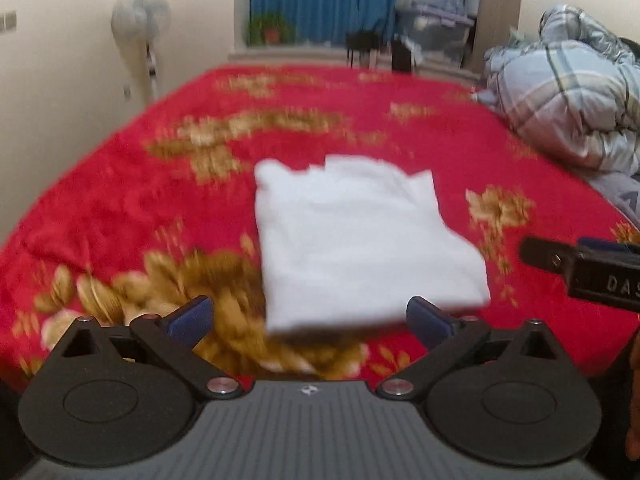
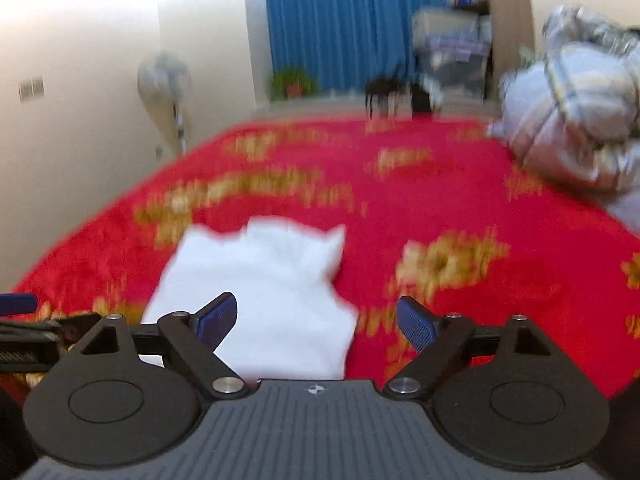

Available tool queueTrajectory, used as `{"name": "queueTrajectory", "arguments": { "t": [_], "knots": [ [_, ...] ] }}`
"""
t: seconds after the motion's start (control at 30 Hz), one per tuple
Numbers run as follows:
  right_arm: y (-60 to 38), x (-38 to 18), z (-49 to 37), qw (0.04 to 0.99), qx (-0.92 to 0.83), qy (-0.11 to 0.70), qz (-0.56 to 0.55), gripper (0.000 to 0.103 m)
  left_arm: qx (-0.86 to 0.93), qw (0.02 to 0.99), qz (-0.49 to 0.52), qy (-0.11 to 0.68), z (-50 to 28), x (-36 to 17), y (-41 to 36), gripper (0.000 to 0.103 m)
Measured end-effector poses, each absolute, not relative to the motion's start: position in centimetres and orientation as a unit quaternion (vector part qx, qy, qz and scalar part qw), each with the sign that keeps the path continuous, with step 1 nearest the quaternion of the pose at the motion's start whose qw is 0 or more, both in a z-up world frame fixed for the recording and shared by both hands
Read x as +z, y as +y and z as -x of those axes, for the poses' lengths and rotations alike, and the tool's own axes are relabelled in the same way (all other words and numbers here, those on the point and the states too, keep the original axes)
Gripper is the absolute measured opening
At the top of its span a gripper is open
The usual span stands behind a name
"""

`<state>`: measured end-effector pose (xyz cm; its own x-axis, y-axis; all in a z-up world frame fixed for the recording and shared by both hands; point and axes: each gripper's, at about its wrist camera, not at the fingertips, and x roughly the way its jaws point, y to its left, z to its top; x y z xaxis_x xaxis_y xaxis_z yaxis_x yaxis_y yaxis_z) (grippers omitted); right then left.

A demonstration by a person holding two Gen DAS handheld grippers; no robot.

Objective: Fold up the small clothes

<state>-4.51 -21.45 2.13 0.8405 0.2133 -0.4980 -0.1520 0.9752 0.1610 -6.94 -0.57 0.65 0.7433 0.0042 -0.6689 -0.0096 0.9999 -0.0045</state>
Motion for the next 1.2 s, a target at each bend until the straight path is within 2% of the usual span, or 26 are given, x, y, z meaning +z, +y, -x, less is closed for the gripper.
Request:
{"name": "queueTrajectory", "arguments": {
  "t": [0.43,1.2],
  "knots": [
    [-19.1,0.8,3.3,0.952,0.114,0.284,-0.014,0.088,0.004,0.933,0.019,0.36,5.8,0.0,-0.5,0.103],
    [-18.5,0.7,3.1,0.949,0.117,0.292,-0.012,0.088,0.012,0.935,0.019,0.355,5.9,0.0,-0.2,0.103]
  ]
}}
